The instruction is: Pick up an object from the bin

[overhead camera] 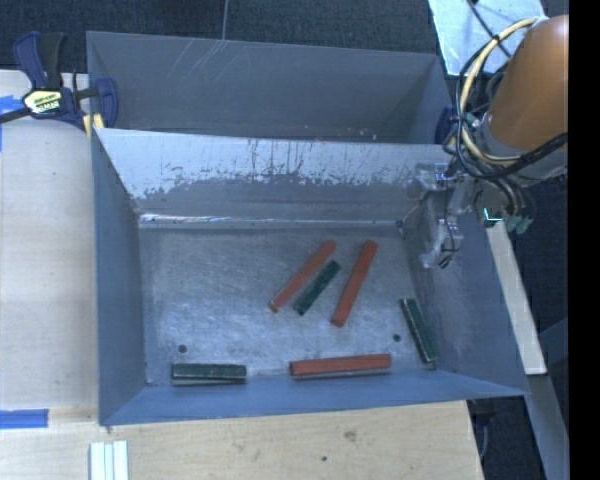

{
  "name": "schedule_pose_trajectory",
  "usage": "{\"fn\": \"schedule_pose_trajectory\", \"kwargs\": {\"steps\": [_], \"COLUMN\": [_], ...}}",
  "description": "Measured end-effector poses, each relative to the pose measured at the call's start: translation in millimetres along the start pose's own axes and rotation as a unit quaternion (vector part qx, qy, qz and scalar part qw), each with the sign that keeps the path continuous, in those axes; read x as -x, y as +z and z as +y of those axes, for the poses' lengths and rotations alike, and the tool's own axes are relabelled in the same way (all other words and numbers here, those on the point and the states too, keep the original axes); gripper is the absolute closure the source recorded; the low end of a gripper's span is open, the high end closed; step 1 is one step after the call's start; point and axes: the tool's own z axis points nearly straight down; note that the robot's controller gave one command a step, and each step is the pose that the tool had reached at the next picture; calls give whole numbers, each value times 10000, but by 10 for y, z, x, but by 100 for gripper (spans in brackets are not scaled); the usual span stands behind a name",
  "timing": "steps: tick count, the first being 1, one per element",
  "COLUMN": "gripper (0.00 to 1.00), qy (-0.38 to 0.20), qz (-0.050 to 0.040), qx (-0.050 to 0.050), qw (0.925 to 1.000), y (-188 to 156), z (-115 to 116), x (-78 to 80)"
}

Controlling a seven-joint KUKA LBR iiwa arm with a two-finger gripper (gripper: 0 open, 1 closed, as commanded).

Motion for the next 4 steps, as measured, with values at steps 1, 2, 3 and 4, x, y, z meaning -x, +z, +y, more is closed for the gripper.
{"fn": "schedule_pose_trajectory", "kwargs": {"steps": [1, 2, 3, 4], "gripper": [0, 0, 100, 100], "qy": [-1782, -2115, -2091, -2128], "qz": [-9, -27, -49, -82], "qx": [1, 9, -9, -11], "qw": [9840, 9774, 9779, 9771], "y": [1416, 1587, 1564, 282], "z": [-33, 629, 588, 1080], "x": [115, 100, 114, 51]}}
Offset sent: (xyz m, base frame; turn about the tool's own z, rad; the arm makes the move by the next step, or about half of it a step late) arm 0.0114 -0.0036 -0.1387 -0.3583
